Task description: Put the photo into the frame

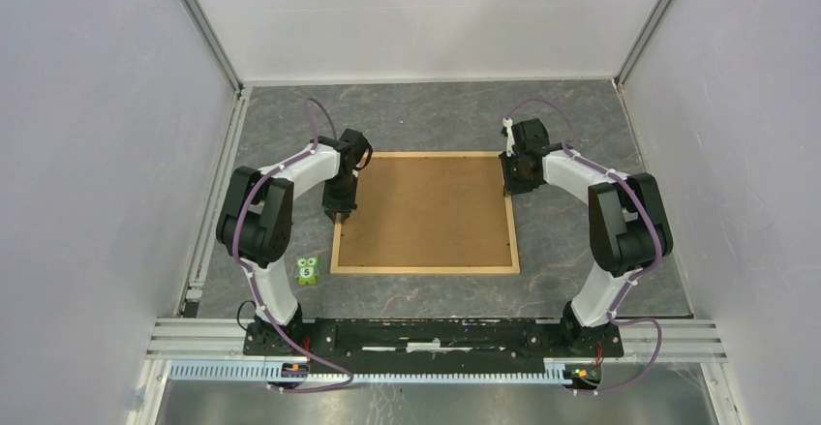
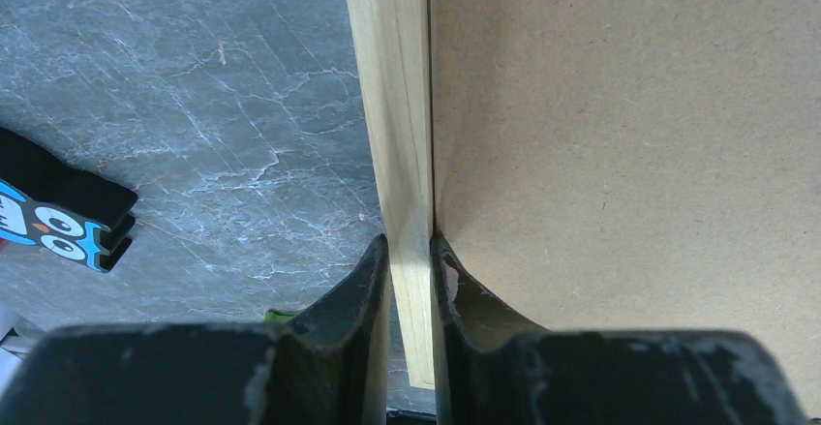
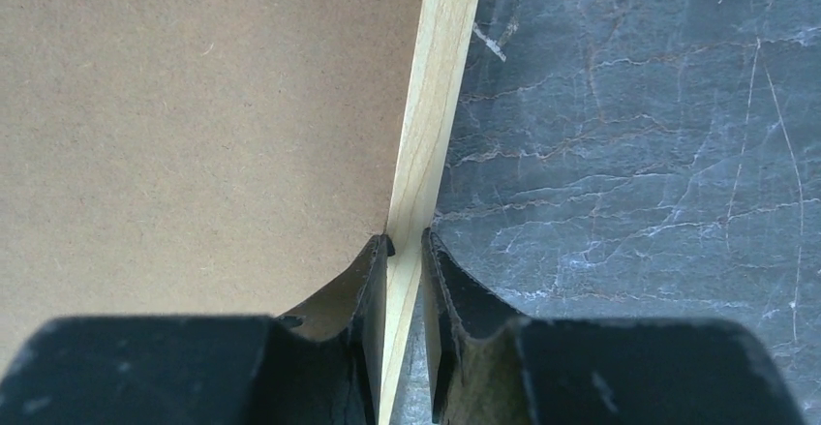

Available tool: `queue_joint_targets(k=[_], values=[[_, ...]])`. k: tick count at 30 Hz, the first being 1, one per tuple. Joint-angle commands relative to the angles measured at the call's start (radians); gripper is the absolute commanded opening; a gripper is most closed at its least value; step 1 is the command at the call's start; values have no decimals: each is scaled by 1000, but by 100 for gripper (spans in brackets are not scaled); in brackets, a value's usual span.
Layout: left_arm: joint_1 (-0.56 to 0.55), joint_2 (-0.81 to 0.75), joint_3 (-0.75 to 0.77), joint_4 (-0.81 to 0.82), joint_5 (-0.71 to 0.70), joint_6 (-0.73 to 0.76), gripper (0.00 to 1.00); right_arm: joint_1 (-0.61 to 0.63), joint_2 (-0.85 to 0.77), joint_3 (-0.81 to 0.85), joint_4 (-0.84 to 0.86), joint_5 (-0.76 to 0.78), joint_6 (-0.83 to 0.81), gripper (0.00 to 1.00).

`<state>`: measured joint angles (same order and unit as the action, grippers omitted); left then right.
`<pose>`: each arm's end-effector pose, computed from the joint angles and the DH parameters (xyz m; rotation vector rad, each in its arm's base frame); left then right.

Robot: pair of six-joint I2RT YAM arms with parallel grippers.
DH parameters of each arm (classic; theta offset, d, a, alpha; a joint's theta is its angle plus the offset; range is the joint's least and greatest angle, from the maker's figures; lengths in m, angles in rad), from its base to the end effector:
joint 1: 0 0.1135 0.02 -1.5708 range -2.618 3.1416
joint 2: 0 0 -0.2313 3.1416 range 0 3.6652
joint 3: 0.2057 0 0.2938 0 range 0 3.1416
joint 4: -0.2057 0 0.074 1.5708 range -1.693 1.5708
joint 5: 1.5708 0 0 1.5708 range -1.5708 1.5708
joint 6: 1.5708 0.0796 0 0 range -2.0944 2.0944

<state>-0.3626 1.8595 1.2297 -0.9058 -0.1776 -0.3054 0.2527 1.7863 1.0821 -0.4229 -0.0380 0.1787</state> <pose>0.3406 -0.1142 0.0621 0.0822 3.0399 0.2382 0.3802 0.1013 0.0603 -0.1119 2.7082 0.1812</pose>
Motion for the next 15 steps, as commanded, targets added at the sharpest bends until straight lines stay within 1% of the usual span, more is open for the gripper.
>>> queue_joint_targets(k=[1,5,9,11,14,15], values=[[-19,49,-48,72,53,15,14,18,158,-106,19,-76,12,25],[-20,52,-48,71,58,15,14,19,151,-129,35,-85,20,29],[-20,53,-48,71,59,15,14,18,148,-131,47,-106,22,30],[-19,52,-47,71,60,15,14,13,142,-125,60,-149,23,31],[-20,50,-48,72,59,16,14,-5,122,-100,76,-253,29,34],[-20,51,-48,71,59,15,14,-11,102,-92,81,-293,31,37]])
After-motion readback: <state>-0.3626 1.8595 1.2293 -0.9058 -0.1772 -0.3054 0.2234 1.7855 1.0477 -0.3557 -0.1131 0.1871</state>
